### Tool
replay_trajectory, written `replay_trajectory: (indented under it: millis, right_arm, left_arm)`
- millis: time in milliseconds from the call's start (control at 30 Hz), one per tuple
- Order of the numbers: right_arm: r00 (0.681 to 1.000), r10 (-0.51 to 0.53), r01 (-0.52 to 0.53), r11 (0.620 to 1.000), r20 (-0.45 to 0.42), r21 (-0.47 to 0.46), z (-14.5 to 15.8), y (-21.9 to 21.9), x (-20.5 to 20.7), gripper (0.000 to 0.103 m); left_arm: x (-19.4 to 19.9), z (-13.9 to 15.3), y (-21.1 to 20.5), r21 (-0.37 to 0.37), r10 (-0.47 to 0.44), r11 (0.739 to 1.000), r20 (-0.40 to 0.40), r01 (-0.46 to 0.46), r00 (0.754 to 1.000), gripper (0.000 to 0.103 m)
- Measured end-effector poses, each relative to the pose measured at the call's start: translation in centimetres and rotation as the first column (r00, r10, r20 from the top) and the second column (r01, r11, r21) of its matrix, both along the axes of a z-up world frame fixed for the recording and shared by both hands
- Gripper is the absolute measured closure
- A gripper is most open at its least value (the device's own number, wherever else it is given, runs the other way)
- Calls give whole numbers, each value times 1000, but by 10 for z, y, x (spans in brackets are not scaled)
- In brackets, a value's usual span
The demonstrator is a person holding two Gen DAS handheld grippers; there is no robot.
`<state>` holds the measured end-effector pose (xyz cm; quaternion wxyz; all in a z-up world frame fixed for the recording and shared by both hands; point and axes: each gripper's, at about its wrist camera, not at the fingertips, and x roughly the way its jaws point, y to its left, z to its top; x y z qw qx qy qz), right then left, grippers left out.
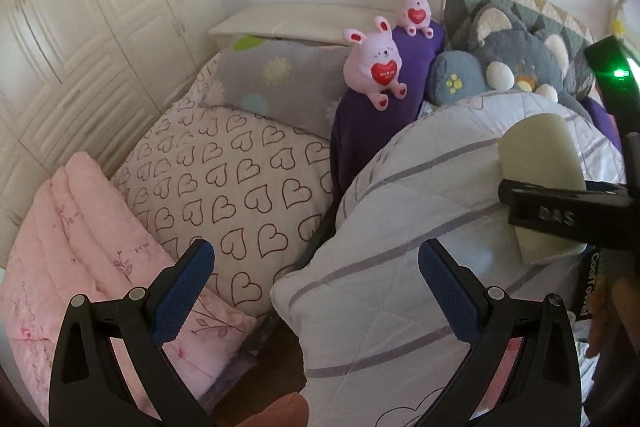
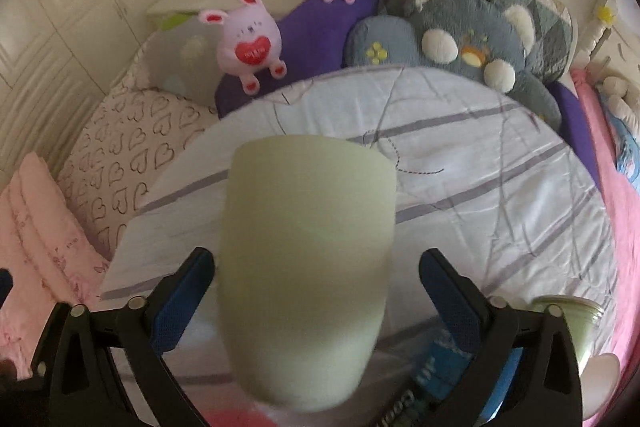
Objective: Flip cup upright
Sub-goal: 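Lift the green cup with the right tool, stand it on the bed, open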
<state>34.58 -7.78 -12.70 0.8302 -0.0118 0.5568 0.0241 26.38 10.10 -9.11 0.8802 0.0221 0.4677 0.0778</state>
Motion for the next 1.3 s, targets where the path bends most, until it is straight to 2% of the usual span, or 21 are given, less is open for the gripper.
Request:
replay_trajectory:
  millis: [67, 133, 200, 333, 500, 633, 733, 800, 933, 1100, 1233, 1300]
  right_arm:
    - [1000, 9, -9, 1000, -18, 16, -5, 0, 6, 25]
    - [1000, 10, -10, 1000, -5, 17, -3, -1, 6, 25]
    - [1000, 13, -14, 997, 15, 71, 5, -4, 3, 25]
    - [997, 25, -33, 994, 80, 104, 35, -9, -14, 25]
    - [985, 24, -50, 987, 170, 150, 91, -21, -68, 25]
    - [984, -4, -31, 982, 181, 187, 104, -36, -127, 25]
    - [987, -36, 4, 979, 155, 204, 92, -50, -174, 24]
    - [990, -68, 43, 978, 121, 203, 74, -54, -206, 24]
    - [993, -101, 88, 974, 53, 207, 41, -64, -235, 24]
    - [993, -113, 108, 983, 26, 147, 2, -50, -233, 24]
    - [994, -98, 93, 992, 49, 90, -3, -38, -230, 22]
    - [995, -90, 84, 992, 53, 97, -4, -34, -229, 21]
  left_arm:
    - [-2, -1, 0, 2, -1, 1000, -6, 1, 1000, 0]
    - [-7, 0, 2, 4, 1, 1000, -6, -1, 1000, 0]
    - [-11, 3, 2, 8, 5, 1000, -3, -5, 1000, 0]
    - [-24, 15, 6, 7, 17, 1000, 15, -17, 1000, 0]
    - [-54, 36, 1, 1, 5, 1000, 56, -5, 998, 0]
    - [-88, 46, -11, 0, -30, 1000, 76, 30, 997, 0]
    - [-115, 45, -21, -4, -56, 998, 69, 57, 996, 0]
    - [-129, 43, -28, -7, -62, 998, 57, 63, 996, 0]
    - [-156, 33, -40, -11, -88, 996, 23, 89, 996, 0]
    - [-186, 28, -50, 5, -111, 994, 3, 111, 994, 0]
    - [-199, 31, -50, 14, -103, 995, 8, 103, 995, 0]
    - [-204, 34, -49, 17, -92, 996, 14, 92, 996, 0]
